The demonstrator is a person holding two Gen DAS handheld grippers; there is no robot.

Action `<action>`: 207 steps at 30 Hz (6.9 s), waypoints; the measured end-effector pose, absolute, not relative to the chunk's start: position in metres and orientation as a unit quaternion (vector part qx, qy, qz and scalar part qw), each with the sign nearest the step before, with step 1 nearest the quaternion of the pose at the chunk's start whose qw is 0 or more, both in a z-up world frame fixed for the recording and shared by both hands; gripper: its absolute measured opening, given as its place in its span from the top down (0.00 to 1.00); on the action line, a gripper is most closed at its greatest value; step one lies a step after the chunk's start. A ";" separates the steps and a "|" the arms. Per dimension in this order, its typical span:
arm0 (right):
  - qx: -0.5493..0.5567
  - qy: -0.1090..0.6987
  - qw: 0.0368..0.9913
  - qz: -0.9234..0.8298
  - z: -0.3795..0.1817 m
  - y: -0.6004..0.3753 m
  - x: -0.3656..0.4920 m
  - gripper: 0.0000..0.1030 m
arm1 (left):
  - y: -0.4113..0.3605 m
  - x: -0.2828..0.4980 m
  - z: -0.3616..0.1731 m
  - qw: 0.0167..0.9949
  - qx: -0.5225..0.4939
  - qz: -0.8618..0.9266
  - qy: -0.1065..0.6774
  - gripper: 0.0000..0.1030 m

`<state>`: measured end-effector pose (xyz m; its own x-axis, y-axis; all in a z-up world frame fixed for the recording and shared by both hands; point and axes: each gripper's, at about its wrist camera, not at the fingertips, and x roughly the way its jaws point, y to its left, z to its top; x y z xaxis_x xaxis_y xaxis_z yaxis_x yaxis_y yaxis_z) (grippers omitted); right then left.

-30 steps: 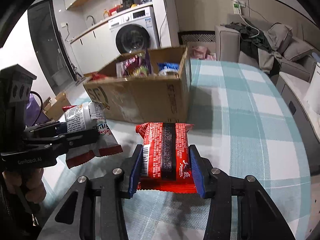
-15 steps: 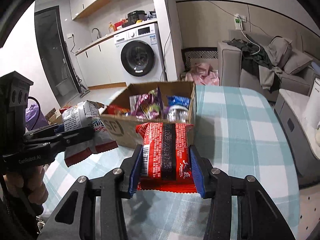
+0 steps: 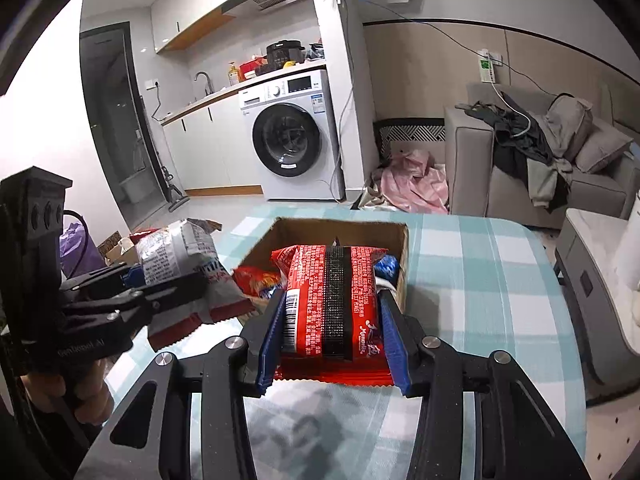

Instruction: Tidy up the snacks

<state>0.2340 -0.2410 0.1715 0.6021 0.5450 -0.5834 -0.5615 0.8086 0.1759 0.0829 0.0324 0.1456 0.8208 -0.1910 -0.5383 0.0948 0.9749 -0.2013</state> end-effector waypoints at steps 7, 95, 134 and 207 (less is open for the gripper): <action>-0.022 0.314 0.896 0.314 0.188 -0.230 0.254 0.56 | 0.038 0.104 0.161 0.952 -0.076 -0.072 0.286 0.54; 0.027 0.310 0.905 0.289 0.115 -0.249 0.296 0.00 | 0.047 0.176 0.071 0.956 -0.057 -0.021 0.286 0.01; 0.011 0.182 0.936 0.300 0.069 -0.282 0.217 0.00 | 0.064 0.095 0.016 0.975 -0.055 0.033 0.215 0.01; 0.008 0.181 0.937 0.300 0.070 -0.282 0.216 0.00 | 0.067 0.094 0.010 0.975 -0.068 0.038 0.208 0.01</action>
